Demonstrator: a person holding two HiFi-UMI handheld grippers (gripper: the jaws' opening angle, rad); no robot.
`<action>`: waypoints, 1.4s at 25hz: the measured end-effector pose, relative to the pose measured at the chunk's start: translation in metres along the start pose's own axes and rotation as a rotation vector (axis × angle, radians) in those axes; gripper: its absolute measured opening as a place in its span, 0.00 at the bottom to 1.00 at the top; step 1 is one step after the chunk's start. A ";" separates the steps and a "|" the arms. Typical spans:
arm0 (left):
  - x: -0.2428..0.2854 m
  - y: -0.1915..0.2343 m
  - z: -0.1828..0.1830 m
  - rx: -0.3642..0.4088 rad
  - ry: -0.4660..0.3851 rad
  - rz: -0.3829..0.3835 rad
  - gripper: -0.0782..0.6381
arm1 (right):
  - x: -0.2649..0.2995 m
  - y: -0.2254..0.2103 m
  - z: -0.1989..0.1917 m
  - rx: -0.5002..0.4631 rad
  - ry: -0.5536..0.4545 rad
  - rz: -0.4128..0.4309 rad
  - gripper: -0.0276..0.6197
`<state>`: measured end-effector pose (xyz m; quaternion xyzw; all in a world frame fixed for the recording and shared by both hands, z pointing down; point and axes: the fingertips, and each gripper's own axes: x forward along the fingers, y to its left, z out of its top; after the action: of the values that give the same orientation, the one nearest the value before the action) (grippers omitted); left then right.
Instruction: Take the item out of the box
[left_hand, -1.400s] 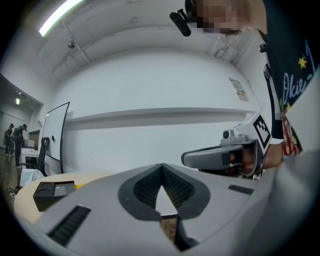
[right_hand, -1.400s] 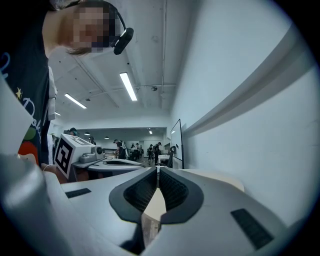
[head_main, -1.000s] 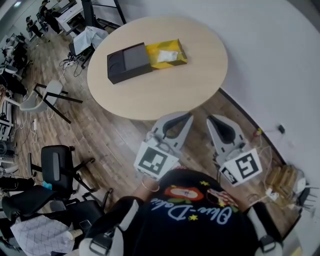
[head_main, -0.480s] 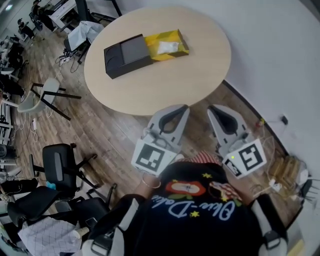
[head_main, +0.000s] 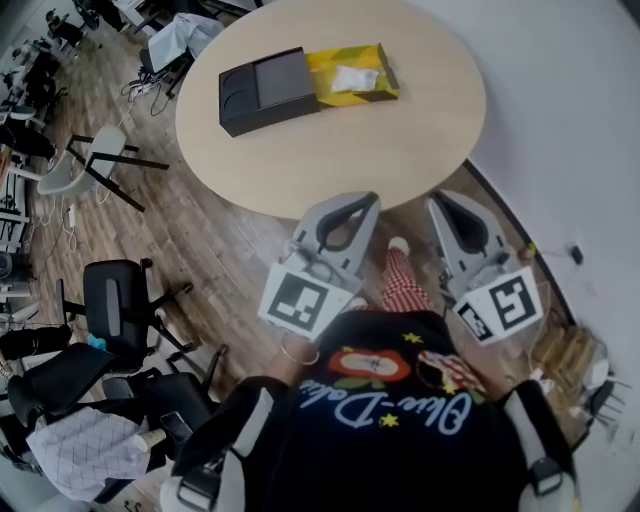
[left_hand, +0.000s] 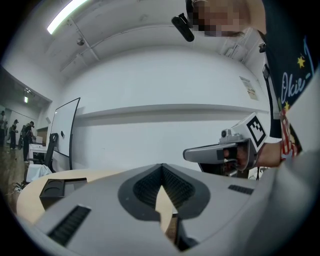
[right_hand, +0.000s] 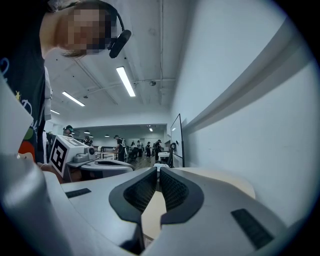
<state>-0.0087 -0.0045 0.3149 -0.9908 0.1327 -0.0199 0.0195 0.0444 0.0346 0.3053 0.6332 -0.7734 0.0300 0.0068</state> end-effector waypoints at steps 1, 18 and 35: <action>0.003 0.004 -0.001 0.004 0.007 0.015 0.10 | 0.005 -0.005 0.000 -0.004 -0.004 0.012 0.04; 0.077 0.067 -0.019 -0.006 0.042 0.148 0.10 | 0.079 -0.086 -0.018 -0.015 0.032 0.143 0.04; 0.116 0.105 -0.020 0.031 0.099 0.246 0.10 | 0.131 -0.114 -0.007 0.016 0.029 0.286 0.04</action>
<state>0.0749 -0.1368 0.3340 -0.9643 0.2539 -0.0684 0.0304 0.1296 -0.1151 0.3230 0.5161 -0.8552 0.0460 0.0087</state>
